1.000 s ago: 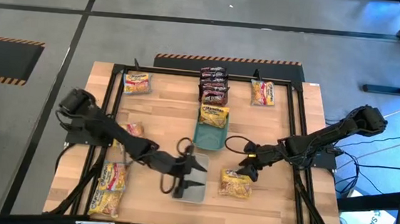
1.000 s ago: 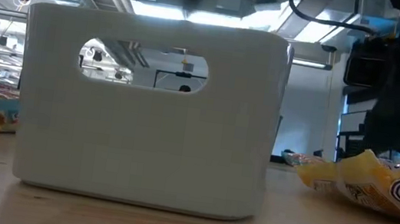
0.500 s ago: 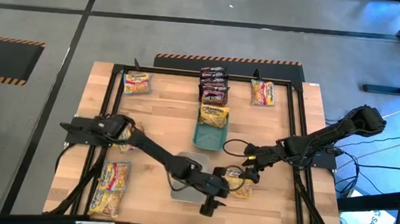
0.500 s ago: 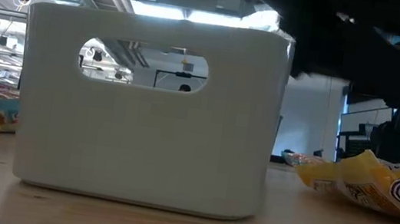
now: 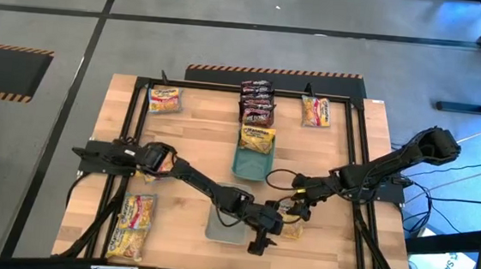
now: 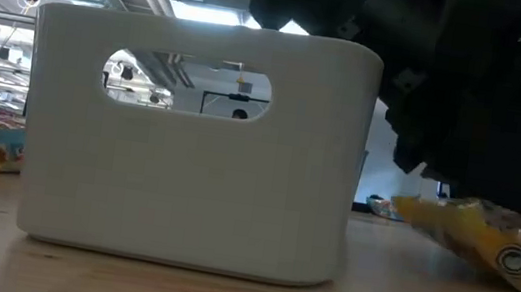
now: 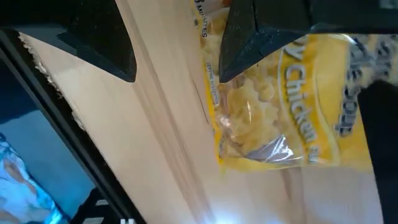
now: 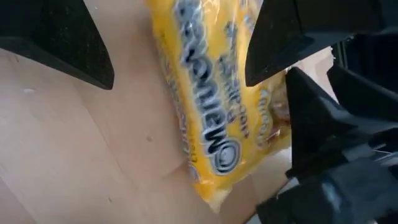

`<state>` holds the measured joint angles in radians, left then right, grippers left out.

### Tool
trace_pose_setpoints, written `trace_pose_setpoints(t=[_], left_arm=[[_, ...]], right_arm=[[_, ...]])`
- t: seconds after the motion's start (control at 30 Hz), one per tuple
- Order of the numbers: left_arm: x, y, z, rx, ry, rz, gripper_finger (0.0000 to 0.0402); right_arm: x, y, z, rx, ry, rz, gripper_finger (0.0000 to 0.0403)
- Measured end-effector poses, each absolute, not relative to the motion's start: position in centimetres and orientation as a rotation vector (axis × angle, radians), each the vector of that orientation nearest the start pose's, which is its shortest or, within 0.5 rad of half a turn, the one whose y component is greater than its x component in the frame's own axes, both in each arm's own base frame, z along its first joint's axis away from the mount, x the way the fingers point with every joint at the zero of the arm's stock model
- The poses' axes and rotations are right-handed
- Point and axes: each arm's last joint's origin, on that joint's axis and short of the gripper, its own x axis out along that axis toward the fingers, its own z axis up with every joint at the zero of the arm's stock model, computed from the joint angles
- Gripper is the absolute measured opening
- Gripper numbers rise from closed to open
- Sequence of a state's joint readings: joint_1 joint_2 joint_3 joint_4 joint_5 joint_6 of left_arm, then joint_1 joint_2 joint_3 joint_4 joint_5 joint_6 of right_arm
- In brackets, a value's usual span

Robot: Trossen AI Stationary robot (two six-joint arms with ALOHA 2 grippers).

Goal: Sort Maruchan noodles
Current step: Put the yellow noodle pack into the green bin

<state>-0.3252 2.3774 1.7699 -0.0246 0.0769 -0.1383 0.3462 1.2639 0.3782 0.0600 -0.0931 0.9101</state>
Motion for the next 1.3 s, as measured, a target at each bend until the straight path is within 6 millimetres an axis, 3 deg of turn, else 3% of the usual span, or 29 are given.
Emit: trace_pose_setpoints(t=[0.33,0.63,0.9,1.07,1.3], left_arm=[[49.9,-16.8,12.3,-0.038,0.667,-0.349,0.0224],[50.0,-16.1,12.1,-0.032,0.679,-0.322,0.0224],[49.9,-15.5,11.1,-0.018,0.734,-0.294,0.0224],[49.7,-15.3,11.0,0.007,0.755,-0.236,0.0224],[49.9,-14.9,11.1,0.007,0.752,-0.224,0.0224]], right_arm=[[19.7,6.3,13.2,0.769,0.943,-0.017,0.0344],[20.5,6.4,12.1,0.884,1.024,0.074,0.0344],[21.4,7.2,11.6,0.945,1.046,0.258,0.0337],[21.4,7.2,11.6,0.945,1.046,0.260,0.0292],[21.5,7.1,11.5,0.928,1.018,0.207,0.0173]])
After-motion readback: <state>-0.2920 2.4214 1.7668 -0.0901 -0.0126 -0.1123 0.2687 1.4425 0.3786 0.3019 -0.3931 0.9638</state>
